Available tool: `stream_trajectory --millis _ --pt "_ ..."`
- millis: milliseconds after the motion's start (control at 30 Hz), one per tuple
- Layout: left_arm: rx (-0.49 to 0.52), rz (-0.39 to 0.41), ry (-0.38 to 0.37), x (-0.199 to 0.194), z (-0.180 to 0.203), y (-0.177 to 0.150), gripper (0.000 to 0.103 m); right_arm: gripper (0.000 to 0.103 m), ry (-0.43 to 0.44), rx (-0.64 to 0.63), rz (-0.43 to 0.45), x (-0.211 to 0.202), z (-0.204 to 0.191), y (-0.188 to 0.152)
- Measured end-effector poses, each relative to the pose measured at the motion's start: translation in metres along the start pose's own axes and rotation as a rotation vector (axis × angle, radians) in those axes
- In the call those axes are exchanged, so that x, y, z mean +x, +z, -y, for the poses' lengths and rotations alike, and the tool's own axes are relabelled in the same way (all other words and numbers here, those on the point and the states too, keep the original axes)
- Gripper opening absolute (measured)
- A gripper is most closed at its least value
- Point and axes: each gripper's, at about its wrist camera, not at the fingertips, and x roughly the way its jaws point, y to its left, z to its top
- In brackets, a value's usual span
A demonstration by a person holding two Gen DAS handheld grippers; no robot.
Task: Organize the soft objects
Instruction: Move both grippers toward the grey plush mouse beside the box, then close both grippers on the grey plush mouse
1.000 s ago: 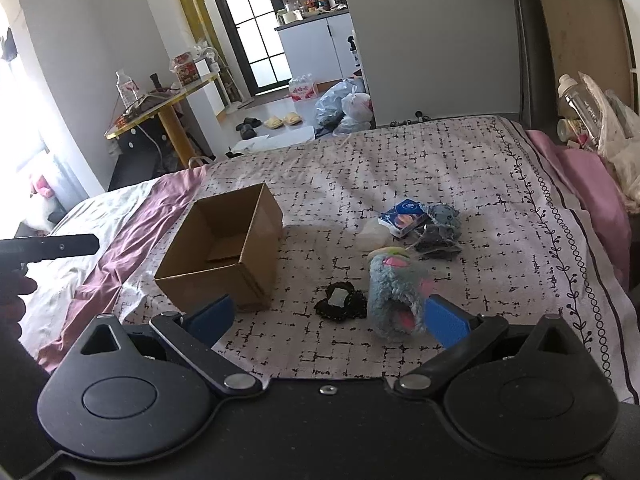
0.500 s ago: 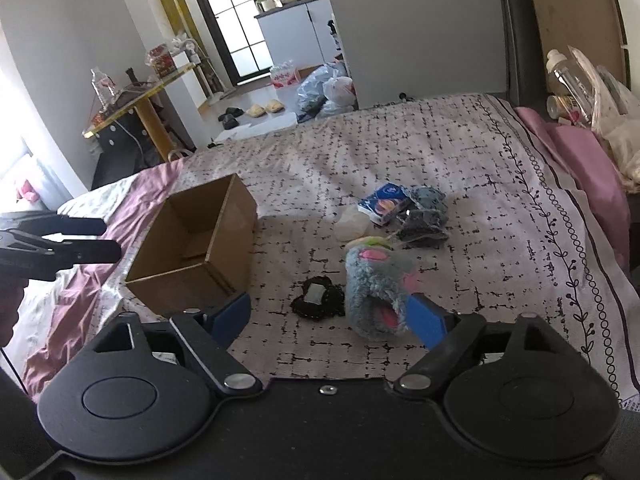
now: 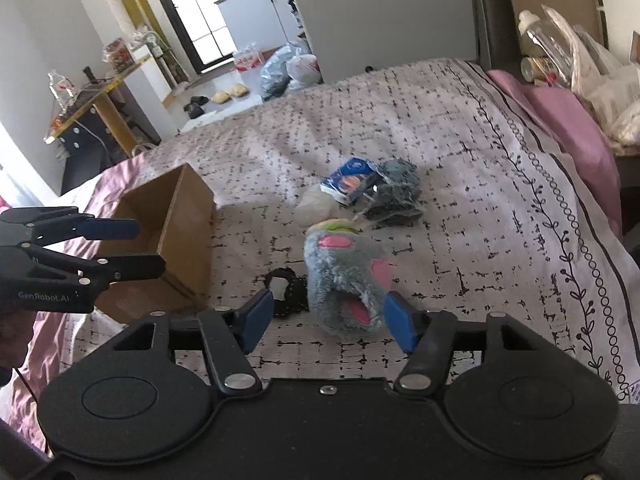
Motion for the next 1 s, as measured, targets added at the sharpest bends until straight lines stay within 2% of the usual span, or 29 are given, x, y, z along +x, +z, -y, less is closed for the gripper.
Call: stream_trajectory --millis 67,167,300,467,600,767,1000 --pt "0.010 -0.013 -0.008 0.009 0.003 0.002 0.058 0.057 -0.007 0.009 -0.010 0.006 0.003 0.000" --pt "0.023 -0.022 -0.028 0.023 0.008 0.005 0.056 0.050 -0.005 0.037 -0.032 0.017 0.010 0.001" --pt "0.020 -0.048 -0.059 0.045 0.013 0.007 0.055 0.042 -0.015 0.079 -0.051 0.031 0.018 0.001" --pt "0.008 -0.084 -0.067 0.075 0.019 0.006 0.055 0.037 -0.016 0.132 -0.084 0.046 0.029 0.000" --pt "-0.011 -0.119 -0.066 0.099 0.024 0.005 0.055 0.029 -0.021 0.151 -0.110 0.058 0.034 -0.002" --pt "-0.042 -0.129 -0.120 0.114 0.029 0.006 0.055 0.028 -0.037 0.199 -0.117 0.067 0.045 -0.002" --pt "-0.035 -0.133 -0.143 0.124 0.036 0.010 0.055 0.026 0.008 0.306 -0.121 0.080 0.063 -0.001"
